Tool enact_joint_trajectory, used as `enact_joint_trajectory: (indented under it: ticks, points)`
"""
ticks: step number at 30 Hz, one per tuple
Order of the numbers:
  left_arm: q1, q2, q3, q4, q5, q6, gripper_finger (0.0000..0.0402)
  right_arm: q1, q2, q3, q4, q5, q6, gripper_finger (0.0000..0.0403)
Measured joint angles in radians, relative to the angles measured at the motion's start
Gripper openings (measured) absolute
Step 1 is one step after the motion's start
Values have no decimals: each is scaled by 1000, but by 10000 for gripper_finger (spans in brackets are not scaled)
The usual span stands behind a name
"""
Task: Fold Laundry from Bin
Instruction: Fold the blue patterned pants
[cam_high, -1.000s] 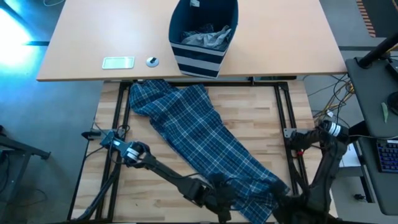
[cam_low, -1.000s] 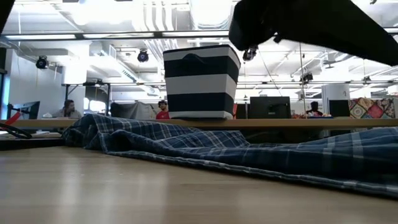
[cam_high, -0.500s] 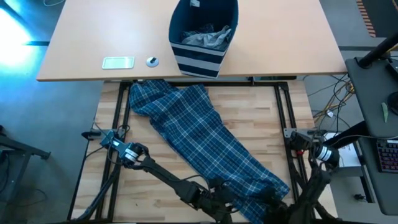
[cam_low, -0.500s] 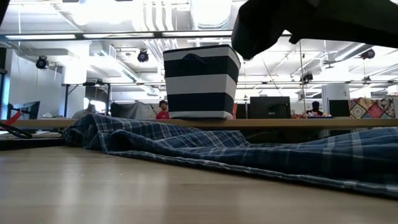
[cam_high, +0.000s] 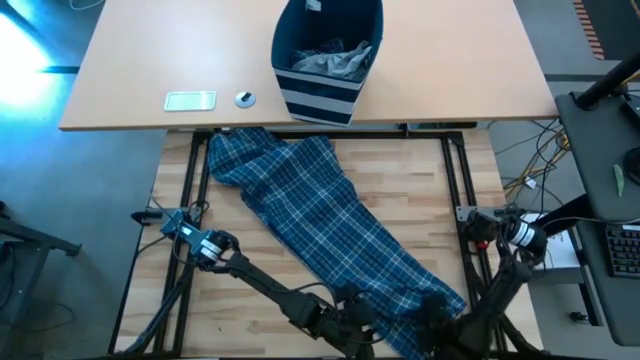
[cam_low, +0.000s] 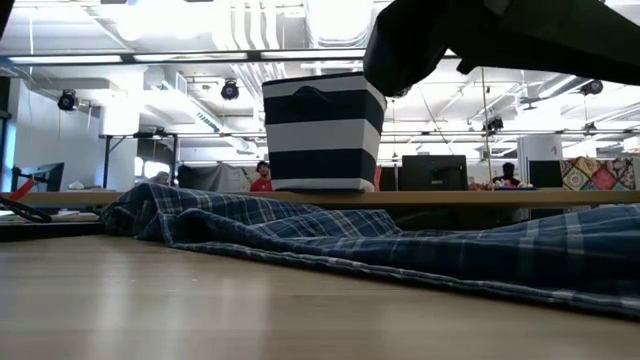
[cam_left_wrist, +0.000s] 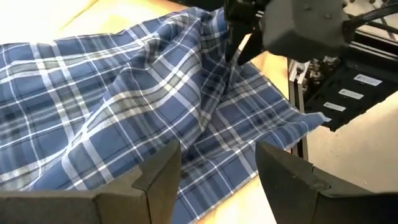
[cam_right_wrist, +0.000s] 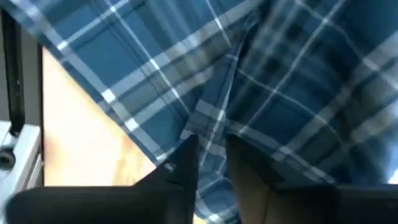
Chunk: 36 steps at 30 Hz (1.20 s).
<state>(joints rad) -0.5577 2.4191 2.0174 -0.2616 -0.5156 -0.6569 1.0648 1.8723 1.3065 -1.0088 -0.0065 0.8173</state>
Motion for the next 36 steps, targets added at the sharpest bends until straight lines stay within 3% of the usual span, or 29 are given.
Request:
enact_joint_trajectory:
  ticks: [5,13,19,26,31,36]
  points:
    - [-4,-3,0,-1,0,0,191,-11,1,-21,67,-69,10,14]
    - [-9,-24,0,-48,24,15,191,-30,-112,83,48,-125,96,9]
    - [-12,-37,-1,-83,39,32,191,-30,-182,105,184,-104,155,9]
    - [-12,-64,-1,-142,47,39,191,-37,-92,72,339,-72,133,9]
    - [-12,-65,-1,-152,72,35,191,-36,-33,73,392,-113,97,10]
    - [-6,-65,-2,-134,51,34,191,-46,-32,73,397,-166,100,42]
